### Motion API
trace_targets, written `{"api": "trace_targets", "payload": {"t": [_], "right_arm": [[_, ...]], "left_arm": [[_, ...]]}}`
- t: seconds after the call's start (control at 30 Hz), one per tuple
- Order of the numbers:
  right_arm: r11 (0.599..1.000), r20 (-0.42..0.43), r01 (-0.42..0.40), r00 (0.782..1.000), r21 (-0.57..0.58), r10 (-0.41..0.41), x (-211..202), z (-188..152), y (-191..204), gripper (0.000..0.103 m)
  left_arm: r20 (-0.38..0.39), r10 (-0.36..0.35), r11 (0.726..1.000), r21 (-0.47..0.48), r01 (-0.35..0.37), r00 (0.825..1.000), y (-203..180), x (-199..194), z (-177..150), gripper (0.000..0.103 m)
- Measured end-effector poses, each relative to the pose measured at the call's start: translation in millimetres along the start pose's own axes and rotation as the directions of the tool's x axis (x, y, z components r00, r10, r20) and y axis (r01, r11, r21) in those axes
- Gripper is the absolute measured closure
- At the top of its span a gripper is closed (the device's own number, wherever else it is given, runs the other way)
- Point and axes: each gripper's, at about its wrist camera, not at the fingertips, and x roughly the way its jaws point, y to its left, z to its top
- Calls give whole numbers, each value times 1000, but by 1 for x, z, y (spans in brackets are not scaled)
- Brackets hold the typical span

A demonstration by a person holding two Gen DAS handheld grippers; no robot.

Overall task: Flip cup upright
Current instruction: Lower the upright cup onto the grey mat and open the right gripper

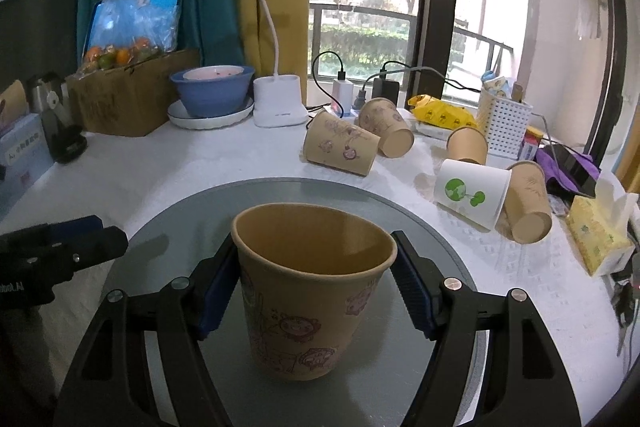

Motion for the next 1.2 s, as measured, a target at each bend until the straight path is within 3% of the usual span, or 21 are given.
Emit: {"api": "trace_targets", "payload": {"t": [0.2,0.33,0.6,1.2], "right_arm": [[1000,-4,0,1000,4,0,-1,-3,-2,27],[1000,-5,-4,1000,10,4,-5,-7,-4,20],[1000,12,-5,1000,31,5,-18,-13,-10,19],[995,92,-54,995,83,46,-83,-4,-19,19]], "left_arm": [[1,10,1000,20,-10,1000,-3,0,-1,25],[1,16,999,27,-16,1000,-5,-1,-1,25],[7,16,998,53,-16,1000,-13,-5,-2,25],[98,-11,982,190,-8,995,-63,-48,3,25]]}}
